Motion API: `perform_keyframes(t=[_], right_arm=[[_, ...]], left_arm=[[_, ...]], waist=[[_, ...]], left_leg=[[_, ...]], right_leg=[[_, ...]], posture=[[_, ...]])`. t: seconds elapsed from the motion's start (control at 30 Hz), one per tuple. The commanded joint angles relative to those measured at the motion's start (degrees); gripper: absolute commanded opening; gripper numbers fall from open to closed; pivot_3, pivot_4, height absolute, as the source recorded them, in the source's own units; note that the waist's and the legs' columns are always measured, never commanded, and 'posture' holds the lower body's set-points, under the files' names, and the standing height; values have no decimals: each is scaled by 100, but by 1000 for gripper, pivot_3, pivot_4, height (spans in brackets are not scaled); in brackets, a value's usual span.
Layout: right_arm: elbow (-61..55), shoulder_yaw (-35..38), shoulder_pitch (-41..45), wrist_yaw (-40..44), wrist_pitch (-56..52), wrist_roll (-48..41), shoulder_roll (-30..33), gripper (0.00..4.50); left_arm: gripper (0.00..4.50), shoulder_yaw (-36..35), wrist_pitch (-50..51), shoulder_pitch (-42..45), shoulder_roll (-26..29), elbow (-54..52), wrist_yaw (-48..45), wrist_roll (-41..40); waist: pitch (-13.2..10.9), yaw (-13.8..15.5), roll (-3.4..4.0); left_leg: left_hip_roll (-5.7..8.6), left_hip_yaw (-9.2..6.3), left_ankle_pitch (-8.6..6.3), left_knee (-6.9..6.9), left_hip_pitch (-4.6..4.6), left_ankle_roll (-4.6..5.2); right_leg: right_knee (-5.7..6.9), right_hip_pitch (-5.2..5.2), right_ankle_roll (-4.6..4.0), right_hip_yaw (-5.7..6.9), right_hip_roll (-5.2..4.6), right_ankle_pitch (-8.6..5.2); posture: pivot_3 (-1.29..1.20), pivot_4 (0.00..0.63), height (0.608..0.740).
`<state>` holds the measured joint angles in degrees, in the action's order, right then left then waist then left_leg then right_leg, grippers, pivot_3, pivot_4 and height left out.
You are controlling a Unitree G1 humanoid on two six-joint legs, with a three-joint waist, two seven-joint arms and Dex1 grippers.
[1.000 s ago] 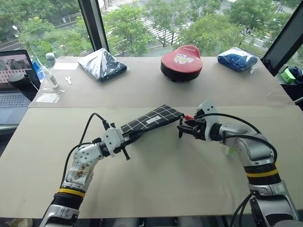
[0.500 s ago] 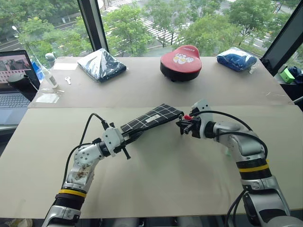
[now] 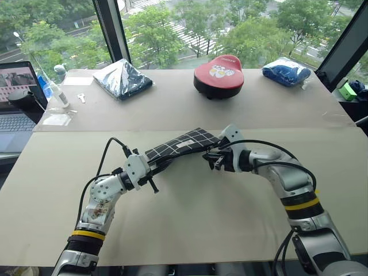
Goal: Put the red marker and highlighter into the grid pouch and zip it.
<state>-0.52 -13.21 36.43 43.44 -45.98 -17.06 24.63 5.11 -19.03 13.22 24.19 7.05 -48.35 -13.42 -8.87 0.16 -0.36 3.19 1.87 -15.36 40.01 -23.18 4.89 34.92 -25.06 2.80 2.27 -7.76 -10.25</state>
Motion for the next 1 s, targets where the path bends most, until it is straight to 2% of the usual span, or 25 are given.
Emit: perform_keyframes(t=[0.03,0.17,0.27,0.37,0.5,0.63,0.73,0.9,1.0], right_arm=[[-76,-7,292,120,174,-87,-205,81],[-319,-66,416,478,-34,-379,-386,81],[-517,-712,316,952,161,-172,-228,81],[-241,-1019,341,973,353,92,-251,81],[-9,-1004,452,995,449,147,-398,81],[374,-756,608,667,536,293,-612,81],[533,-479,651,653,426,196,-589,940],[-454,102,248,1141,-575,-662,46,2651],[-1500,591,-281,1406,-982,-1313,617,2651]], left_arm=[[0,-48,-123,68,-30,-147,4,-6],[0,-53,-120,98,-29,-120,-14,-11],[0,-29,-111,154,-46,-99,-33,-7],[0,-12,-100,186,-69,-105,-32,-1],[0,-21,-108,207,-83,-75,-43,-4],[0,-26,-100,184,-82,-107,-27,7],[0,-25,-89,164,-82,-138,-2,14],[0,-15,-72,104,-99,-215,26,28],[0,-7,-65,75,-108,-256,38,27]], waist=[[0,-3,0],[0,-3,0],[0,-7,0],[0,-21,0],[0,-23,0],[0,-41,0],[0,-37,0],[0,0,0],[0,20,0]], left_leg=[[0,0,0,0,-2,0],[2,-2,0,0,-2,0],[1,-3,0,-1,-2,-1],[2,-3,0,0,-1,-1],[2,-3,1,1,0,-3],[2,-3,2,0,-1,-4],[2,-3,3,-1,-1,-7],[5,-6,3,-1,-6,-6],[3,-7,1,-3,-10,-4]], right_leg=[[1,-2,0,0,0,0],[3,-1,0,2,-1,0],[4,-1,0,2,0,0],[4,-1,0,3,0,0],[4,-1,0,3,0,0],[6,-4,0,3,0,0],[6,-6,0,3,0,0],[4,-6,0,5,-2,0],[0,-6,0,5,-3,0]], posture=[[0,150,740],[0,150,740],[0,150,740],[0,150,740],[0,150,740],[0,150,740],[0,150,740],[0,150,740],[0,150,740]])
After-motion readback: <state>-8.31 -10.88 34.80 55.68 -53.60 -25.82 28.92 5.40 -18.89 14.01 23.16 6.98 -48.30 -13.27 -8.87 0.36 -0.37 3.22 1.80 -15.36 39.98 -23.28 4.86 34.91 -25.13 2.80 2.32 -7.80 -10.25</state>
